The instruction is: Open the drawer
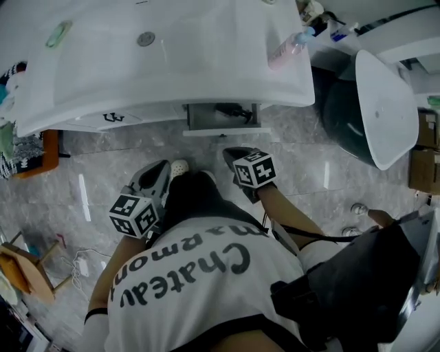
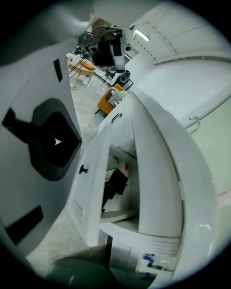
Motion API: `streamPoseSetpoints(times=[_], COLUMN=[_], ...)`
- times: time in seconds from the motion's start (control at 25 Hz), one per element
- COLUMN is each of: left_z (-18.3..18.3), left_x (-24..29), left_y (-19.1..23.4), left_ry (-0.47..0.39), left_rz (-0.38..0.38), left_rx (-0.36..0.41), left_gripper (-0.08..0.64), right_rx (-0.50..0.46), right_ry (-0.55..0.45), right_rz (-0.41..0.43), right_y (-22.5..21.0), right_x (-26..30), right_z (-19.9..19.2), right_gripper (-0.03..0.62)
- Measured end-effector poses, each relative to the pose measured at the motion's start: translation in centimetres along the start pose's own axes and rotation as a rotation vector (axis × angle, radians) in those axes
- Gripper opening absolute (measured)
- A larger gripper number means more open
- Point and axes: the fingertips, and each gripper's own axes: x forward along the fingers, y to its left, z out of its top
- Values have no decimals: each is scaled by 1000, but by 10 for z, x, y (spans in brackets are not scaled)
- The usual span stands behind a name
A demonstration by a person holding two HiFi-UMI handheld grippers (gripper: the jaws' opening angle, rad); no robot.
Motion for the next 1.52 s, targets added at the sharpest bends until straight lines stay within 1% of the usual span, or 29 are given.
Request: streamPoseSetpoints(times=[0.24, 0.4, 0.52, 0.64, 0.76, 0.88, 1.08, 1.36, 1.52], left_z=[43, 62, 77, 90, 102, 107, 100, 93, 93], left_x=[-3, -12, -16, -17, -17, -19, -23, -24, -25], left_y=[-16, -25, -33, -43, -53, -63, -70, -77, -79], left_ry=[-94, -134, -171, -200, -225, -246, -246, -239, -242], left_rz=[-17, -32, -44, -66, -85, -99, -105, -98, -98], left_rx=[-22, -21, 5, 39, 56, 73, 78, 82, 80], left_gripper=[9, 9, 9, 9, 9, 9, 9, 9, 9], right_rx=[-28, -72, -112, -118, -122, -145, -188, -212, -205], right_ry=[-220, -349, -431, -489, -519, -526, -517, -536, -545], right_rz=[74, 98, 94, 83, 61, 38, 8, 5, 10], right_y=[26, 40, 48, 53, 56, 59, 62, 63, 63], right_x=[-59, -101, -133, -157, -172, -180, -187, -194, -195], right_z=[72, 108, 128, 141, 147, 146, 137, 133, 134], right_gripper=[8, 8, 8, 8, 8, 8, 8, 8, 8])
